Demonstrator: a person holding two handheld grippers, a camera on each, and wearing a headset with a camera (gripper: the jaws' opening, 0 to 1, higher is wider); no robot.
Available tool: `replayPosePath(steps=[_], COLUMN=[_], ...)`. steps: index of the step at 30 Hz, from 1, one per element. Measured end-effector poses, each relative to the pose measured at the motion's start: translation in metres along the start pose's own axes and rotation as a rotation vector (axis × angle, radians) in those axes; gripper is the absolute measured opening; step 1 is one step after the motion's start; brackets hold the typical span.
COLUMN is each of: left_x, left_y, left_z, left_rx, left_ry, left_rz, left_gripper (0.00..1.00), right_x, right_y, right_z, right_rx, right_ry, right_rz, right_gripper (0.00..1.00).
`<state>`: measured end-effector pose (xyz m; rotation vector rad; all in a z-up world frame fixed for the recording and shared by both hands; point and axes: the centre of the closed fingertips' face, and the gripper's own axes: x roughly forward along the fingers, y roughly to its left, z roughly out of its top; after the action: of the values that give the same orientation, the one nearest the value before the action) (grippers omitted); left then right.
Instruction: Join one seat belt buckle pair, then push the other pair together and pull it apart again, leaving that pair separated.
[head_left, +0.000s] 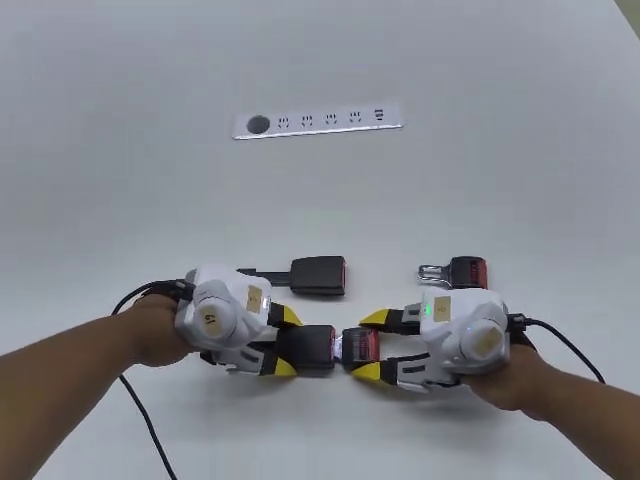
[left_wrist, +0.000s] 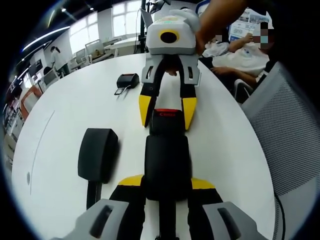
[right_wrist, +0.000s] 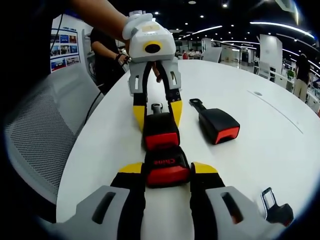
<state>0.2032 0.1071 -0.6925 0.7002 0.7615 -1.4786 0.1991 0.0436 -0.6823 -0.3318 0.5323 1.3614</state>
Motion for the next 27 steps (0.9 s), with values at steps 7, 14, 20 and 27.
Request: replayPosePath(steps=[7,14,20,27], left_x=[-0.0012,-0.0008,-0.0001,0.0004], left_y=[0.0002,-0.0005,-0.0012,-0.0007], left_z=[-0.0004,0.0006,0.0014,0.0016], left_rx=[-0.018,-0.029,-0.028,-0.023], left_ry=[-0.023,-0.025,-0.023,-0.026], left_rz=[-0.001,-0.001,-0.002,-0.009], left_gripper=[0.32,0.32,0.31,0.31], right_x=[-0.0031,-0.0029,-0.0050,-0.0049], right_y=[-0.0006,0.0010,0.0022,0.0007], right_z=[0.0015,0.0029,0.0042,0.0007], right_rx=[0.033,0.024,0.038,0.042], right_ry=[-0.050,-0.051,-0.063,-0.064], right_rz=[0.015,0.020,0.022,0.016], right_gripper=[0.31,0.31,0.31,0.31])
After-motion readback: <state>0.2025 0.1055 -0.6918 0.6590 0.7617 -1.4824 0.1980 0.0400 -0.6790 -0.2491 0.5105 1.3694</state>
